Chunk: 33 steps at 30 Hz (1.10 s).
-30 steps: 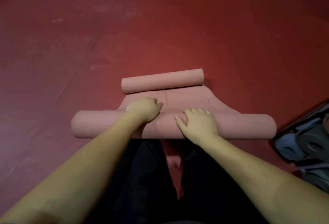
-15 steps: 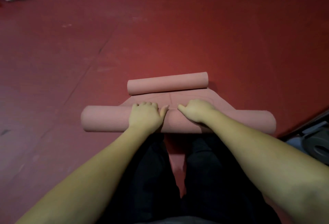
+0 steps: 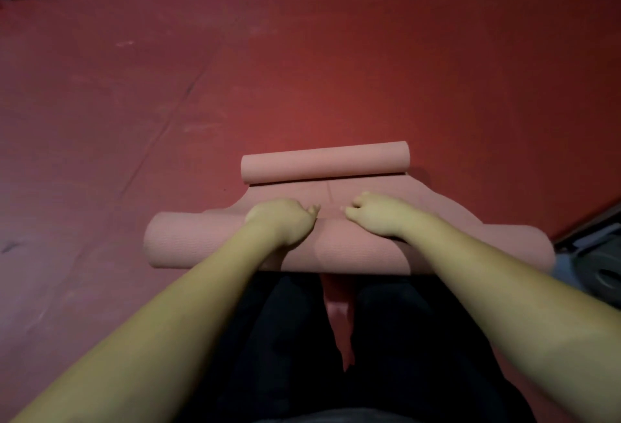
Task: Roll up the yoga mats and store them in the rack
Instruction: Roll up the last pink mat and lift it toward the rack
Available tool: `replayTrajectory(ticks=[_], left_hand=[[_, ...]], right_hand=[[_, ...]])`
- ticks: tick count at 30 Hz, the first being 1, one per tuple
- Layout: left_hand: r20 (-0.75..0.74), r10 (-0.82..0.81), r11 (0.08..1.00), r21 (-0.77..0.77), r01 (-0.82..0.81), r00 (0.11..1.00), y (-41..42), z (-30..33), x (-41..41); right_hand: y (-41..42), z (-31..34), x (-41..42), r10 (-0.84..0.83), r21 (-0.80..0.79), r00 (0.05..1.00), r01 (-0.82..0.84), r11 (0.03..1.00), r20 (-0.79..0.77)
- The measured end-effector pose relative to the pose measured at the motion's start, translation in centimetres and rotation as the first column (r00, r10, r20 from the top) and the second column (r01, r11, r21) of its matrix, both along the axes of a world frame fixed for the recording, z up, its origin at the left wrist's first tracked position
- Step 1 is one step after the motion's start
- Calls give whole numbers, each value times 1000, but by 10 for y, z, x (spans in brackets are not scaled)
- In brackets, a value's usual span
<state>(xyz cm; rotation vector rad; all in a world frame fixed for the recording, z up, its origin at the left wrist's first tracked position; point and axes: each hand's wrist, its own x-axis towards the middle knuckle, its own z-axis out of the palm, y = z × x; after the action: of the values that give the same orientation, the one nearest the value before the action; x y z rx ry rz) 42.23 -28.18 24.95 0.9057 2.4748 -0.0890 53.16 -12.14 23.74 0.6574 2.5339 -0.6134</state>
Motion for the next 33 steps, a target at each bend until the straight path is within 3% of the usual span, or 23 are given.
replayTrajectory(ticks=[2,4,9,16,18,21,23,27,33], left_hand=[[34,2,999,-52,0,999,7,4,-6],[80,1,997,-78,5,997,16,5,-11],[173,-13,994,-102,31,985,35,-3,-29],[162,-22,995,-94,38,987,44,-21,-44],[39,-45,999,10,44,998,40,-18,-44],[-247,-14,956,282,85,969,31,-13,-38],[-332,-1,932,342,121,943,26,-12,-34],[-347,51,929,361,84,936,16,-19,-20],[-410,-88,967,183,176,908,-4,-30,0]], right_hand=[[-3,-3,5,-15,134,974,47,990,-228],[-10,-2,12,-3,203,949,71,977,-316],[-28,-12,39,27,298,946,74,952,-322],[-30,-24,35,24,413,954,107,904,-298],[-26,-22,25,21,410,961,97,907,-275],[-20,-20,15,19,386,960,94,918,-279],[-17,-20,10,16,372,962,90,924,-273],[-5,-16,2,-38,275,980,92,957,-197],[6,-6,-16,-20,193,998,31,981,-60]])
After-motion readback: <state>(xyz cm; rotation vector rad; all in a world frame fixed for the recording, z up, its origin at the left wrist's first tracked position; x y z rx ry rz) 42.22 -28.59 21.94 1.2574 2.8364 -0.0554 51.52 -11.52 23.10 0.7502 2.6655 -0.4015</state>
